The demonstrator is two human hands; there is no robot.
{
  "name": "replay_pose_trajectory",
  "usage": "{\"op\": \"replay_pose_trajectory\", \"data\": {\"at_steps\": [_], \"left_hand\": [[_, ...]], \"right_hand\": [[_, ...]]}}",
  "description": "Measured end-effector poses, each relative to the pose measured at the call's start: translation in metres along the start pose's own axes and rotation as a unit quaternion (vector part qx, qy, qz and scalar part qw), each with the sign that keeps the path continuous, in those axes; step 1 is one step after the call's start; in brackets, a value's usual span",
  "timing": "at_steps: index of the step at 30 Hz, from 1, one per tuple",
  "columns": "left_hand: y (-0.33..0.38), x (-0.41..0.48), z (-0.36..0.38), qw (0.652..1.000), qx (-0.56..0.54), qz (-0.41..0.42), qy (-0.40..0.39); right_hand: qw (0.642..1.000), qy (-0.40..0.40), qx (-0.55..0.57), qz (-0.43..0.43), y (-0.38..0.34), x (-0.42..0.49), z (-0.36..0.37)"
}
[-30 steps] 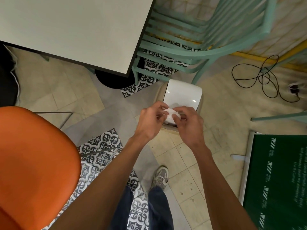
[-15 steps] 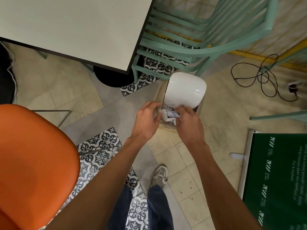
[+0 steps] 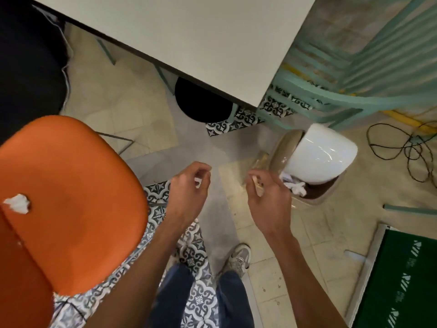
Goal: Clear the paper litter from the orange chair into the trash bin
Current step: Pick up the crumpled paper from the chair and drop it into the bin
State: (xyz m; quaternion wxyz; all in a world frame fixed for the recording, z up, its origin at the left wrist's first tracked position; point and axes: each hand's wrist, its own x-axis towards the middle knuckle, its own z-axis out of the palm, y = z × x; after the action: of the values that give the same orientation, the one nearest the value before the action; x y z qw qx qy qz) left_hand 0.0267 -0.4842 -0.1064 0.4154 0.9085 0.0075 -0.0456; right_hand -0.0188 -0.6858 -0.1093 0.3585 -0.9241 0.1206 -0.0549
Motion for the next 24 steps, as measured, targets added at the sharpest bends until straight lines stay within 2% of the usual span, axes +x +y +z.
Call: {"op": "replay_pose_trajectory", "data": {"at_steps": [6, 10, 14, 19, 24], "left_hand": [[-0.108, -0.014, -0.114, 0.992, 0.032, -0.085, 0.085], [-0.197, -0.019, -0.191, 0.975, 0.048, -0.156, 0.149], [-0.268, -0.021, -0.245, 0.958, 0.078, -0.212, 0.178], [-0.371, -0.012, -0.306, 0.928, 0.181, -0.282, 0.161], [-0.458, -0.008, -0.337, 0.912, 0.245, -0.305, 0.121]], "right_hand": [[0.996, -0.062, 0.05, -0.03, -0.085, -0.023, 0.08], [0.988, -0.118, 0.083, -0.044, -0.149, -0.038, 0.146], [0.98, -0.171, 0.087, -0.055, -0.187, -0.047, 0.199], [0.969, -0.223, 0.084, -0.058, -0.238, -0.056, 0.259], [0.963, -0.254, 0.05, -0.071, -0.269, -0.059, 0.296]]}}
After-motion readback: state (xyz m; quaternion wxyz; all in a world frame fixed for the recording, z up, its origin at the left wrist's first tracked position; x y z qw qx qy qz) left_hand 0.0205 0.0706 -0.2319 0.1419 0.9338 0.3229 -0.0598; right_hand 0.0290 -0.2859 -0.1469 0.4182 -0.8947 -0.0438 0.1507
